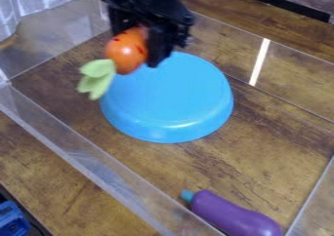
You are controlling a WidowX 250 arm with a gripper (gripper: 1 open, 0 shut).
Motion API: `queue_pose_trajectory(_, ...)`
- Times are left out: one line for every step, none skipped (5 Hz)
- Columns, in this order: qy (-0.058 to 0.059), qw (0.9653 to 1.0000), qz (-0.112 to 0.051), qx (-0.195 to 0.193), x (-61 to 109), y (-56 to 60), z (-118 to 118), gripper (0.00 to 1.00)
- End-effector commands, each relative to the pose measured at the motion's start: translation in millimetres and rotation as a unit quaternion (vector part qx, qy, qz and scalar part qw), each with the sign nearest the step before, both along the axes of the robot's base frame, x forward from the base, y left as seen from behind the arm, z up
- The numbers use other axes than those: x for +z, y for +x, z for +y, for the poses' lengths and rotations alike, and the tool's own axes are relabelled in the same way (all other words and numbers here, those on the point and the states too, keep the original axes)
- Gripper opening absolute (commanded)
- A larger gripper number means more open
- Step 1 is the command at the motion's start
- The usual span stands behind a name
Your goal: Move the carrot to the left side
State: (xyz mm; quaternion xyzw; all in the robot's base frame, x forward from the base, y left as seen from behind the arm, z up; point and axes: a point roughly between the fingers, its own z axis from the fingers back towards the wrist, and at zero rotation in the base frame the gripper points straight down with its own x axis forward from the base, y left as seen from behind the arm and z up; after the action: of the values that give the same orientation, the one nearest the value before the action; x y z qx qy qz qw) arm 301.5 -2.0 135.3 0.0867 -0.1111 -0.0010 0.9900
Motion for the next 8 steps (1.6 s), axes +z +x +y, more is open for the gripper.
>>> queue_pose_trajectory(-0.001,0.9992,-0.04,0.01,18.8,23.4,-22.1,0.0)
queue_pose_trajectory(0.004,0.9987,-0.044,0.024,19.6,35.1,-18.6,0.0)
queue_pose_trajectory(0.006,0.9989,-0.047,0.007,18.1,34.8,-7.0,0.0)
queue_pose_trajectory(0.008,0.9987,-0.049,-0.009,17.2,32.3,8.7,0.0)
queue_pose_trajectory(0.014,0.9979,-0.051,0.037,21.7,24.4,34.1,0.0)
queue_pose_trajectory(0.021,0.9954,-0.054,0.076,21.3,18.9,57.5,0.0)
queue_pose_trajectory(0.024,0.9957,-0.057,0.068,17.2,14.8,54.5,0.0)
queue_pose_trajectory(0.028,0.996,-0.061,0.059,14.3,13.7,50.4,0.0)
